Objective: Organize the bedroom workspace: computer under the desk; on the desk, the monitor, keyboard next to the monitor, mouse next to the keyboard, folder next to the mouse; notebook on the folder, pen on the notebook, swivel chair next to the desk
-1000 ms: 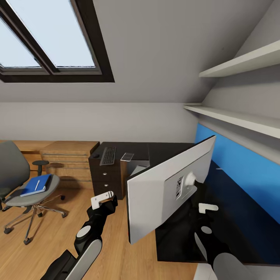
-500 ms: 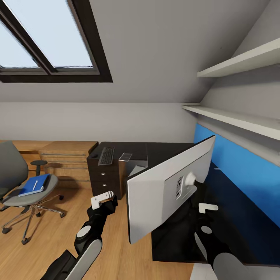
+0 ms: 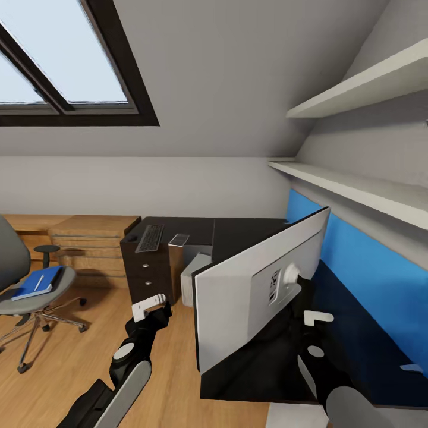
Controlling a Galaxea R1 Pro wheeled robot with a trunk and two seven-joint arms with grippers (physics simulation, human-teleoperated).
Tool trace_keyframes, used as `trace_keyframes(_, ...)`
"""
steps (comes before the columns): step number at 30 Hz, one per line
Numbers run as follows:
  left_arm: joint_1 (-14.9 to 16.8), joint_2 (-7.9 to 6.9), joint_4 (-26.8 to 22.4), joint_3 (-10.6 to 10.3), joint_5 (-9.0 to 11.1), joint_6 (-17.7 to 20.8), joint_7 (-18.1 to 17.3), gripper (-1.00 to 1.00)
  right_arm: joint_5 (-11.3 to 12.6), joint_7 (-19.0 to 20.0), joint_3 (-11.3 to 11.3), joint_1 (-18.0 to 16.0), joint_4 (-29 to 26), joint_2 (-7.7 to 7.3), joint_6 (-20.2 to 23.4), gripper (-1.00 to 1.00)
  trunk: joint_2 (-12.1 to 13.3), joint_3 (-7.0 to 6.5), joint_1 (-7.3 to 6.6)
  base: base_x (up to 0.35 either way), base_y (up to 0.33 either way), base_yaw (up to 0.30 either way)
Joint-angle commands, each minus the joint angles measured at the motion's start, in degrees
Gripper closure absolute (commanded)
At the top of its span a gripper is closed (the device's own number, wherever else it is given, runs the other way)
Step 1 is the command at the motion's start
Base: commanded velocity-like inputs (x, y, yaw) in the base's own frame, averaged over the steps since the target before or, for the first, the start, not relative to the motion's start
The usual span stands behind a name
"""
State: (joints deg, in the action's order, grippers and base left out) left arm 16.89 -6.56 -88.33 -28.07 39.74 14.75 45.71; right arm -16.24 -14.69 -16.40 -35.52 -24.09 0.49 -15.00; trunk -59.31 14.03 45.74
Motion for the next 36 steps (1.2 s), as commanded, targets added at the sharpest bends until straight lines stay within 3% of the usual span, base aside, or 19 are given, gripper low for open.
trace_keyframes(1,0.1,-0.06,1.1,1.9,0.2,0.3,0.3,-1.0,-0.5,-0.2,0.0,-0.1,0.0,0.03,-0.2,1.0,-0.1,0.08,0.01,0.0,-0.153,0.0)
trace_keyframes(2,0.1,-0.07,1.6,3.0,0.2,0.3,0.3,-1.0,-0.5,-0.2,0.0,-0.1,0.0,0.03,-0.2,1.0,-0.1,0.08,0.01,0.0,-0.123,0.0)
trace_keyframes(4,0.1,-0.11,4.2,7.4,0.2,0.3,0.2,-1.0,-0.5,-0.2,0.0,-0.1,0.0,0.03,-0.2,1.0,-0.1,0.08,0.01,0.0,-0.064,0.0)
trace_keyframes(5,0.1,-0.18,6.8,11.8,-0.1,0.2,0.1,-1.0,-0.5,-0.2,0.0,-0.1,0.0,0.03,-0.1,1.0,-0.1,0.08,0.01,0.0,-0.016,0.0)
trace_keyframes(8,0.0,-1.55,8.3,14.3,0.2,0.7,-1.1,-1.0,-0.5,-0.2,0.0,-0.1,0.0,0.03,-0.1,1.0,-0.1,0.08,0.01,0.0,-0.006,0.0)
trace_keyframes(11,0.1,-3.4,12.8,15.9,1.0,2.8,-4.6,-1.0,-0.5,-0.2,0.0,-0.1,0.0,0.03,-0.1,1.0,-0.1,0.08,0.01,0.0,-0.002,0.0)
trace_keyframes(14,3.0,-4.22,20.3,19.5,2.3,6.7,-14.0,-1.0,-0.5,-0.2,0.0,-0.1,0.0,0.03,-0.1,1.0,-0.1,0.08,0.01,0.0,0.0,0.0)
trace_keyframes(15,4.3,-4.36,22.5,21.0,2.5,7.8,-18.5,-1.0,-0.5,-0.2,0.0,-0.1,0.0,0.03,-0.1,1.0,-0.1,0.08,0.01,0.0,0.0,0.0)
trace_keyframes(16,4.8,-4.4,23.4,21.6,2.5,8.2,-20.9,-1.0,-0.5,-0.2,0.0,-0.1,0.0,0.03,-0.1,1.0,-0.1,0.08,0.01,0.0,0.0,0.0)
trace_keyframes(21,5.6,-4.42,24.3,22.5,2.4,8.6,-25.0,-1.0,-0.5,-0.1,0.0,-0.1,0.0,-0.04,-0.2,1.0,-0.1,0.08,0.01,0.0,0.0,0.0)
trace_keyframes(32,5.7,-4.42,24.3,22.7,2.4,8.6,-25.3,-1.0,-0.5,-0.2,0.0,-0.1,0.0,-0.05,-0.3,1.0,-0.1,0.08,0.01,0.0,0.0,0.0)
trace_keyframes(36,5.7,-3.94,23.0,24.0,2.4,8.8,-25.1,-1.0,-1.0,0.1,0.4,-0.1,0.8,0.71,-1.4,1.0,-0.1,0.08,0.01,0.0,0.0,0.0)
